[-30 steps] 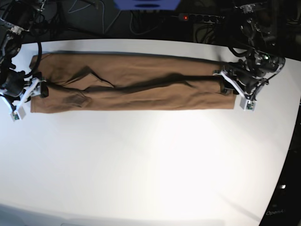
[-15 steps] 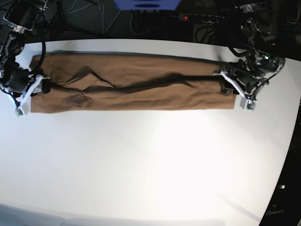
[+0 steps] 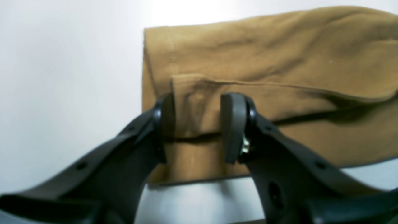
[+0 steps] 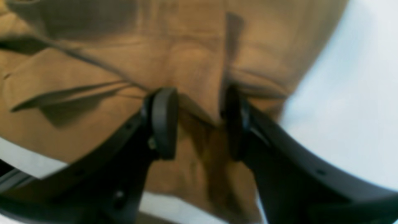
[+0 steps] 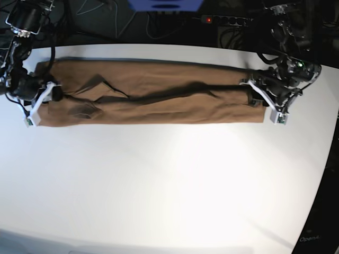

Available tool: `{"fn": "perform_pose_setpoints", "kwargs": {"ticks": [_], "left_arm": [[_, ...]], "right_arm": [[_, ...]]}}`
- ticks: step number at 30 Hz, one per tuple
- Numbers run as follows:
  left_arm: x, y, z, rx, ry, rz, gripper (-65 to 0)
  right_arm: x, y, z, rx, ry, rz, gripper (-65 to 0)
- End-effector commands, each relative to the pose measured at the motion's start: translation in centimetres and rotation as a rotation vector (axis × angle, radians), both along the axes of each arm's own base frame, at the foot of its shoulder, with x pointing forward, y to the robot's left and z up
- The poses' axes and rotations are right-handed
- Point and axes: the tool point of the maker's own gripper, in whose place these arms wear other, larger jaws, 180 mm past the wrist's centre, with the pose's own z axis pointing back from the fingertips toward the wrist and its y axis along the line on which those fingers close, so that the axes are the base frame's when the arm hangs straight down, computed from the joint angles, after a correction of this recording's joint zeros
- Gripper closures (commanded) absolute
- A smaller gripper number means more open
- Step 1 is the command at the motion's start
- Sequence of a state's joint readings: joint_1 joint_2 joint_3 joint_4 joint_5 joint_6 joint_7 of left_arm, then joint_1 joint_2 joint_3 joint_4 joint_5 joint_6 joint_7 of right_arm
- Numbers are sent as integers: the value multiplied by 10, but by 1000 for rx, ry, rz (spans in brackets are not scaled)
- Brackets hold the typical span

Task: Fold the T-shirt properly
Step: 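Regrasp the shirt end with the right gripper and adjust its position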

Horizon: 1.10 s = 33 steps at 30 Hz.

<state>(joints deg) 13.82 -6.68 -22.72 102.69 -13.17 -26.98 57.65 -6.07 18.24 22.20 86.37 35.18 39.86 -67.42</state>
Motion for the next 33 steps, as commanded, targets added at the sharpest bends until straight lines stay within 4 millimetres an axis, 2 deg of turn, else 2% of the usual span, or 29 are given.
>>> {"fn": "perform_pose_setpoints", "kwargs": {"ticks": [1, 6, 10, 18, 25, 33], "left_arm": [[9, 2, 11, 5, -47, -4, -236], [9, 3, 11, 6, -47, -4, -236], [9, 3, 12, 6, -49, -4, -236], [9, 3, 12, 6, -49, -4, -236], [9, 2, 12, 7, -49, -5, -236], [7, 3, 10, 8, -43, -9, -236]], "right_arm": [[12, -4, 13, -13, -51, 16, -232], [10, 1, 11, -10, -46, 29, -221], [10, 1, 11, -9, -46, 29, -126], [-4, 2, 8, -22, -27, 40, -36], [-17, 12, 28, -73, -79, 80, -20], [-32, 18, 22, -51, -76, 69, -20]]}}
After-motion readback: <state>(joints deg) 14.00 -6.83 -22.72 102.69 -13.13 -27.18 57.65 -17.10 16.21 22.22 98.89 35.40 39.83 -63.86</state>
